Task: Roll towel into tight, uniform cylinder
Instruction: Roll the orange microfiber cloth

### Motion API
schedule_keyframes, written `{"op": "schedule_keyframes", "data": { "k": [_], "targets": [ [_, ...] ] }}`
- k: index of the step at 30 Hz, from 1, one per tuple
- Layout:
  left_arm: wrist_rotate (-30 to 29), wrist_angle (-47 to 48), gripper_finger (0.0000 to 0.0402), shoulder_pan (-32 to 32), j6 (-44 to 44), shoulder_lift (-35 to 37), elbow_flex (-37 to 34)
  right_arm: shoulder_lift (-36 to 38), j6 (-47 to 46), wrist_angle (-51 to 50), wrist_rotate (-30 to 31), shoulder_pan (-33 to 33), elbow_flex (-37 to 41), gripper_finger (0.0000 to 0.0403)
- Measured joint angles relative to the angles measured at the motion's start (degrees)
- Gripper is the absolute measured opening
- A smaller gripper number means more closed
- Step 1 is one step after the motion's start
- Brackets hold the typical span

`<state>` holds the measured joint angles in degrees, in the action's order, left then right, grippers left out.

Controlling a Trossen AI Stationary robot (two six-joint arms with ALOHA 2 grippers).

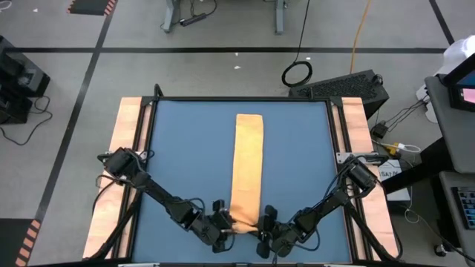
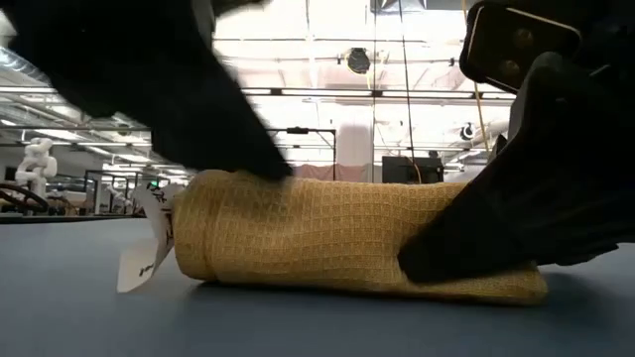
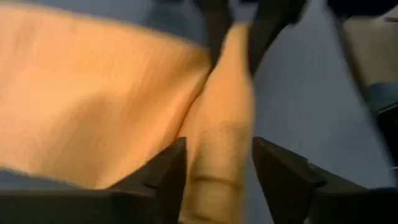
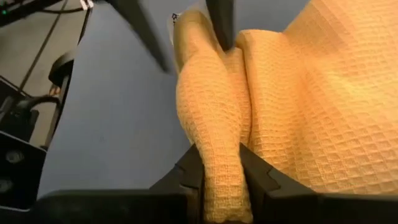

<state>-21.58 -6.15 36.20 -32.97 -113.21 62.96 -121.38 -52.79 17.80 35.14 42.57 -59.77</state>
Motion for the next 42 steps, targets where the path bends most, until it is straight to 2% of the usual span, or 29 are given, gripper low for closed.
{"op": "schedule_keyframes", "data": {
  "k": [2, 6, 9, 13, 16, 29, 34, 38, 42],
  "targets": [
    [-0.99, -0.98, 0.0208, 0.92, 2.9, 1.49, 0.0, 0.0, -1.24, 0.01, 0.0, 0.08, 0.0, 0.0044],
    [-6.89, -6.13, 0.0238, 4.42, 11.46, 1.67, 0.02, -0.06, -2.28, 1.13, -0.96, 0.21, 0.04, 0.0034],
    [-10.25, -11.11, 0.0243, 6.82, 19.56, 0.03, 0.2, -0.09, -3.76, 1.14, -1.18, 0.23, 0.04, 0.0032],
    [-12.14, -10.62, 0.0244, 8.27, 25.6, -2.83, 0.0, -0.09, -5.64, 1.08, -1.2, 0.23, 0.07, 0.0036],
    [-14.68, -10.68, 0.0244, 8.44, 26.29, -4.12, 0.02, -0.09, -5.82, 1.81, -1.81, 0.2, 0.09, 0.0036],
    [-17.1, -8.73, 0.0244, 6.37, 29.27, -7.06, 0.04, -0.13, -6.98, 3.31, -2.1, 0.19, 0.22, 0.0036],
    [-17.37, -3.99, 0.0243, 5.01, 24.67, -7.04, 0.18, -0.11, -7.33, 3.36, -3.8, -0.18, 0.24, 0.0036],
    [-13.1, -1.51, 0.0208, 3.38, 20.28, -6.76, 0.3, -0.1, -7.22, 3.37, -4.26, -0.38, 0.24, 0.0036],
    [-11.46, -1.56, 0.013, 2.89, 19.94, -6.78, 0.26, 0.85, -6.03, 2.56, -4.02, -0.38, 0.24, 0.0045]
  ]
}}
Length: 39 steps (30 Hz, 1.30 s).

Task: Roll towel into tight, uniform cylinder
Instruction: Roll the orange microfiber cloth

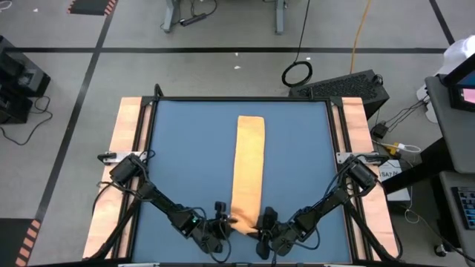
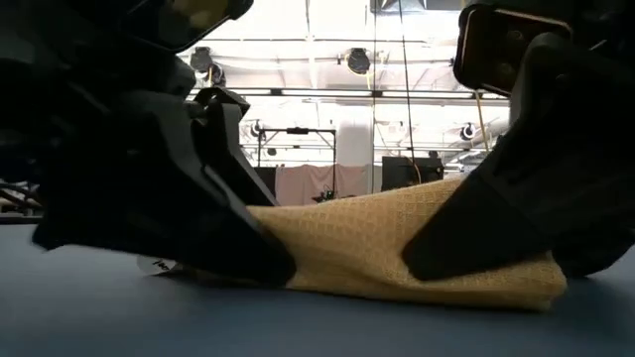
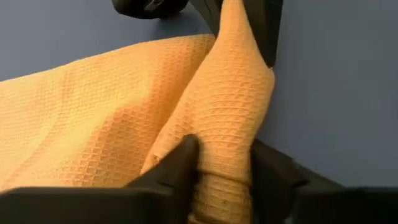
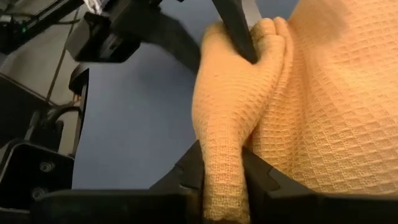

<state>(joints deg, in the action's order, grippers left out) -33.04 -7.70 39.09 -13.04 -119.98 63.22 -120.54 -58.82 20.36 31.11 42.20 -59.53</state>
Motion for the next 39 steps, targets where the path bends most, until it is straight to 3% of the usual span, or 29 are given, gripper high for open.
{"op": "schedule_keyframes", "data": {
  "k": [5, 11, 16, 20, 28, 39],
  "targets": [
    [0.57, -0.01, 0.0045, 0.88, -0.54, 0.07, 0.0, 2.82, 10.4, -4.18, -0.28, 0.86, 0.08, 0.01],
    [0.57, 0.22, 0.0046, 1.29, -4.38, 0.07, -0.02, 6.42, 21.42, -10.33, 0.6, 2.58, 0.09, 0.0195],
    [2.06, 0.94, 0.0077, 1.34, -7.65, 1.01, -0.13, 6.96, 31.28, -8.48, 7.81, 5.08, 0.07, 0.0241],
    [5.46, 1.77, 0.0084, 1.29, -7.9, 3.08, -0.28, 6.96, 37.59, -8.05, 14.76, 7.18, 0.04, 0.0249],
    [13.6, 2.74, 0.0088, -2.41, -14.05, 4.59, -0.24, 3.99, 50.28, 5.12, 14.81, 7.04, -0.07, 0.0247],
    [17.14, 3.78, 0.009, -4.58, -18.13, 4.72, -0.13, -1.89, 45.7, 6.98, 17.56, 5.37, -0.07, 0.0249]
  ]
}}
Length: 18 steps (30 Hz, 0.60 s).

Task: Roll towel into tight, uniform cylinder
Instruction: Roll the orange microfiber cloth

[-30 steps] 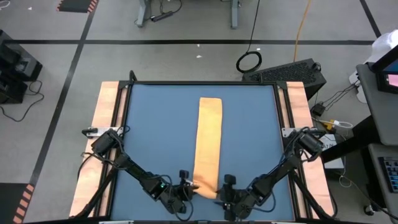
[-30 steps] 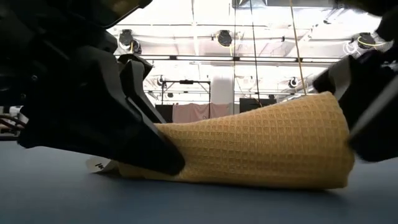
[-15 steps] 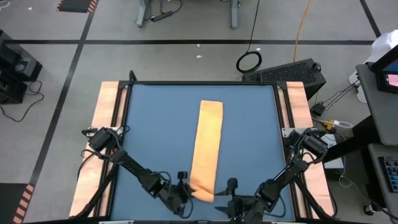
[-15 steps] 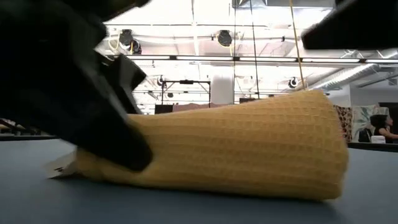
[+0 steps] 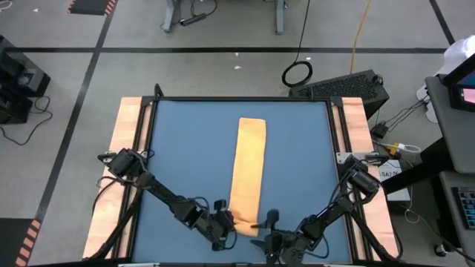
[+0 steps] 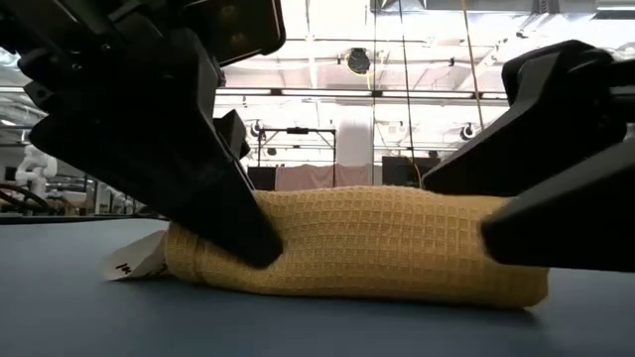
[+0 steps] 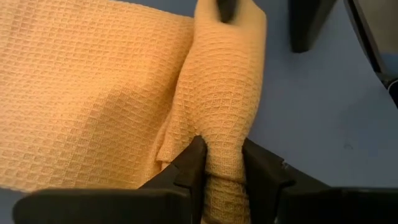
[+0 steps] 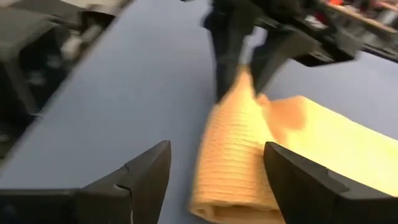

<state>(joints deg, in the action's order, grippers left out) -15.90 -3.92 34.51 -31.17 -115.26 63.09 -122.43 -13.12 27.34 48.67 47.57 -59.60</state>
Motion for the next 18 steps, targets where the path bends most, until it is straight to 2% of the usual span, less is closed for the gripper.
{"op": "schedule_keyframes", "data": {
  "k": [4, 11, 18],
  "targets": [
    [0.87, 0.0, 0.009, -0.03, -0.1, 0.0, 0.0, -0.07, -0.63, -1.1, 2.34, -0.23, -0.02, 0.0249],
    [0.94, -0.07, 0.009, -0.03, -0.12, 0.0, 0.0, -0.07, -7.56, -4.12, -1.3, -2.36, -0.02, 0.0249],
    [1.03, 0.06, 0.009, 0.14, -2.02, 0.0, 0.0, -0.07, -7.21, -4.07, -2.5, -3.2, -0.02, 0.0237]
  ]
}}
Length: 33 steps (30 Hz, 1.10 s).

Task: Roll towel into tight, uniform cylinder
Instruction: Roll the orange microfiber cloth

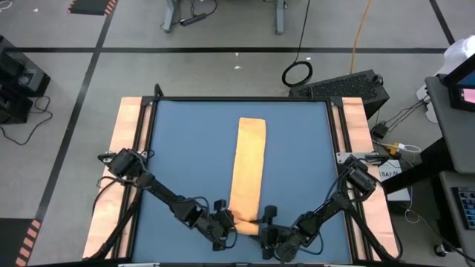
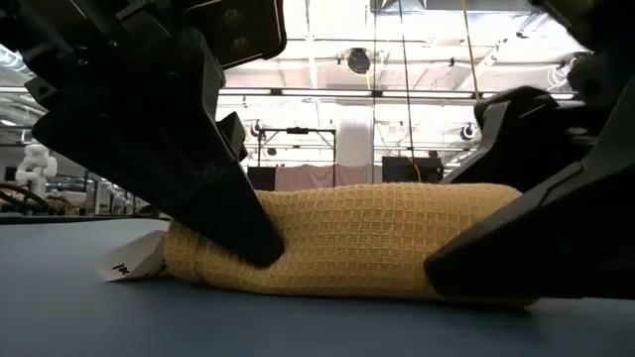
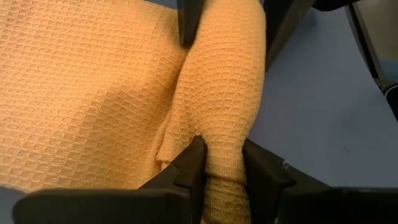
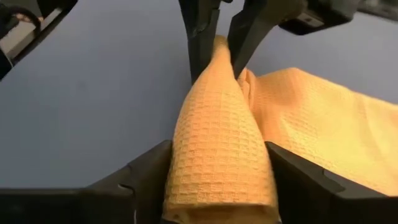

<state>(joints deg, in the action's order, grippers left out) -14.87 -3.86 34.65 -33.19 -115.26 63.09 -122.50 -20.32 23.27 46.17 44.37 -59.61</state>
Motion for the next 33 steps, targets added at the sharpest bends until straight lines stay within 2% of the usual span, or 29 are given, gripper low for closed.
{"op": "schedule_keyframes", "data": {
  "k": [5, 9, 25, 29, 33],
  "targets": [
    [-0.07, -0.03, 0.009, 0.5, -2.19, -0.02, -0.02, 1.56, 3.2, 0.08, 4.76, 2.03, 0.0, 0.0232],
    [-0.02, -0.11, 0.009, 0.62, -2.78, -0.04, -0.02, 2.29, 6.0, 0.13, 6.22, 3.74, -0.02, 0.0231],
    [-0.07, -0.26, 0.009, 0.62, -5.55, -0.07, -0.04, -0.24, 2.66, 1.77, 5.89, 3.31, -0.02, 0.0231],
    [-0.06, -0.96, 0.009, 0.62, -6.34, -0.1, -0.07, -0.24, -1.42, -1.1, 3.43, 2.17, -0.02, 0.0229],
    [-0.05, -1.35, 0.009, 0.62, -7.65, -0.11, -0.09, -0.24, -3.96, -2.19, 1.59, 1.3, -0.02, 0.0208]
  ]
}}
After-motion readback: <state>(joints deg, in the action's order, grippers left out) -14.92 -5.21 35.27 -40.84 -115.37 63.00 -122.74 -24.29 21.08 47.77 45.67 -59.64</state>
